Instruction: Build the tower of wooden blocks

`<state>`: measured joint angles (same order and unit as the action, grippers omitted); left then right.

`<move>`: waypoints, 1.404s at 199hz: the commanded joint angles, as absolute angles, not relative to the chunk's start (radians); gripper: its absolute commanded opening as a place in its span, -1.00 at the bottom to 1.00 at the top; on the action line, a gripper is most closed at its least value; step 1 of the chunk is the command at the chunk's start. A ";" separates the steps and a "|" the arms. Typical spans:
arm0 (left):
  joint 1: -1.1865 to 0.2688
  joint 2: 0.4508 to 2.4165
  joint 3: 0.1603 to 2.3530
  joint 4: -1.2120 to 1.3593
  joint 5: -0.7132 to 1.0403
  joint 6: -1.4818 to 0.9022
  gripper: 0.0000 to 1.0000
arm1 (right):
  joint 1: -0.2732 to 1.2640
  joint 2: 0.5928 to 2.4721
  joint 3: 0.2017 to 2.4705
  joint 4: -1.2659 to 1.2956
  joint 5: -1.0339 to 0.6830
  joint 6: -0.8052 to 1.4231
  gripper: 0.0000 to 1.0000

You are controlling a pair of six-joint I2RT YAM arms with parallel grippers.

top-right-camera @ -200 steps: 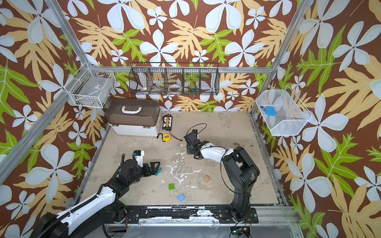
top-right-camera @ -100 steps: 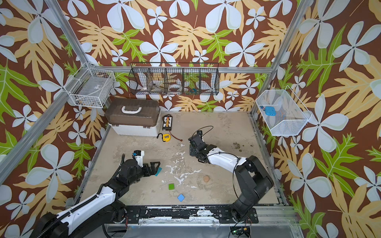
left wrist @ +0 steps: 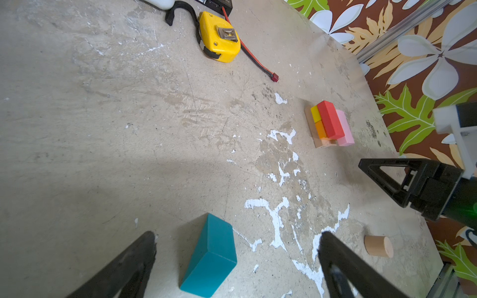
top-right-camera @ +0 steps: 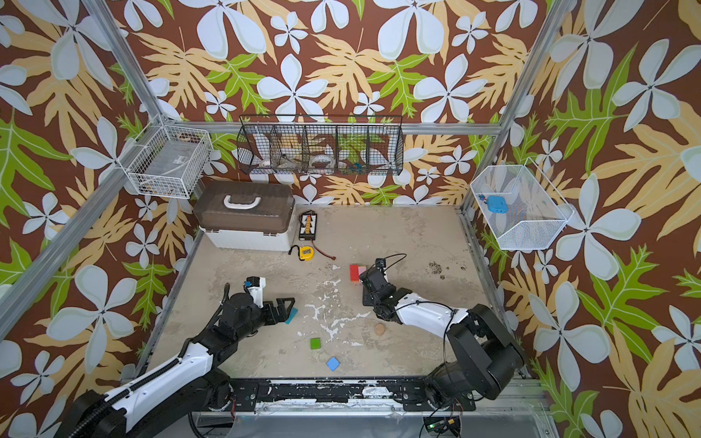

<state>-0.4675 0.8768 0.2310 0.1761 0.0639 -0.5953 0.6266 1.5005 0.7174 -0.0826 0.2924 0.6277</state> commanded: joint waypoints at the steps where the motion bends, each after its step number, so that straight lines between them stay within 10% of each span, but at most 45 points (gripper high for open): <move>1: -0.469 0.877 0.236 0.204 0.063 -0.591 0.99 | 0.627 1.543 0.750 -0.055 0.290 0.625 0.11; 280: -0.471 0.888 0.241 0.205 0.060 -0.589 0.99 | 0.620 1.570 0.811 -0.080 0.342 0.601 0.04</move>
<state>-0.4686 0.8871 0.2348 0.1764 0.0612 -0.5953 0.6205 1.5795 0.8089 -0.0765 0.3187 0.5980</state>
